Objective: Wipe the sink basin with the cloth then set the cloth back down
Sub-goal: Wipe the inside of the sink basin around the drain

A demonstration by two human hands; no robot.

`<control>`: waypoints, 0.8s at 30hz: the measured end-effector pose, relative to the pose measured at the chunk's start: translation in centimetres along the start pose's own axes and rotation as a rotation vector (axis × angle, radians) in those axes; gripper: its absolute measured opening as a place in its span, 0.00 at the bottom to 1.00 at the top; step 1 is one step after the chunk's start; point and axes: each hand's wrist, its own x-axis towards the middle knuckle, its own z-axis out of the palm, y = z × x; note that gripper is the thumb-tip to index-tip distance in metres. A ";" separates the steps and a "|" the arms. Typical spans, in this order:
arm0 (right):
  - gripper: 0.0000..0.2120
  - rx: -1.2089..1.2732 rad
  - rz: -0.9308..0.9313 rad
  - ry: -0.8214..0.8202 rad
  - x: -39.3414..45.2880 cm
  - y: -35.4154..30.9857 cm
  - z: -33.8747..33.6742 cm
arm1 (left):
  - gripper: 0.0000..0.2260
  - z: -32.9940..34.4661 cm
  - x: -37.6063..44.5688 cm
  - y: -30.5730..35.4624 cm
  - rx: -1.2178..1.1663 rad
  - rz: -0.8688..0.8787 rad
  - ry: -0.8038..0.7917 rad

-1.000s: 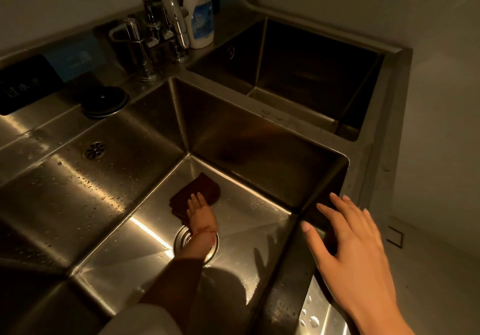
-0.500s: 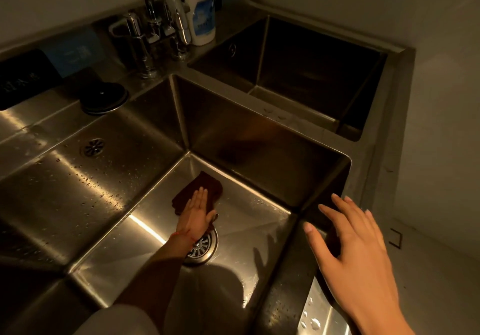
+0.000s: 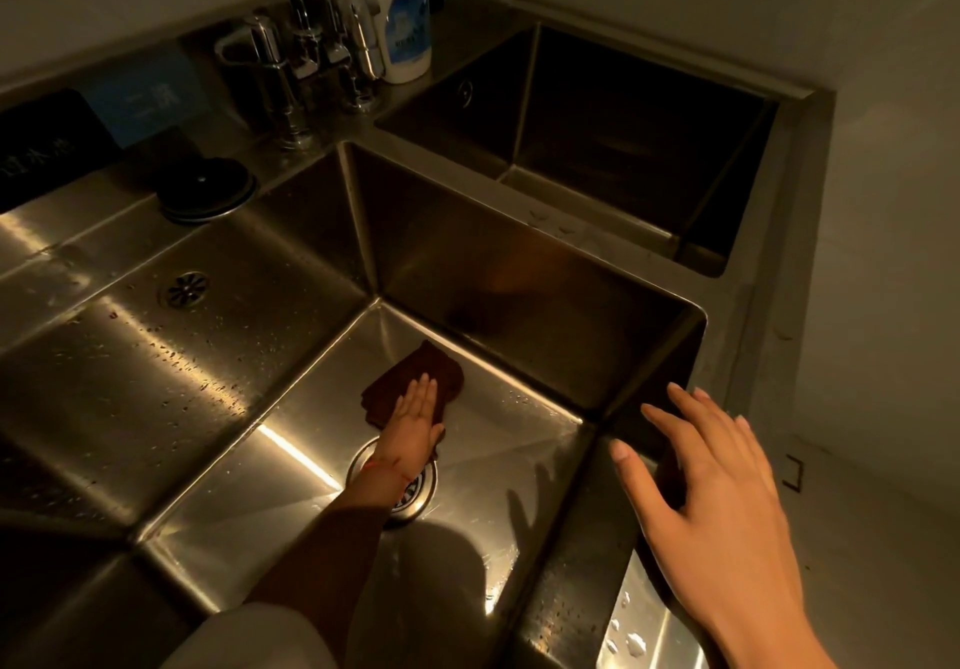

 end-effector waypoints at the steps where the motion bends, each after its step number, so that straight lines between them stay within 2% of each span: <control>1: 0.33 0.000 0.000 0.001 0.0 0.0 0.0 | 0.30 0.1 0.0 0.3 0.003 0.001 -0.002; 10: 0.33 0.000 -0.001 -0.001 -0.1 0.1 0.1 | 0.31 0.6 0.1 3.0 -0.046 0.019 -0.005; 24: 0.35 -0.010 -0.003 0.007 0.0 0.3 0.2 | 0.31 3.5 -0.4 9.4 -0.024 0.156 -0.063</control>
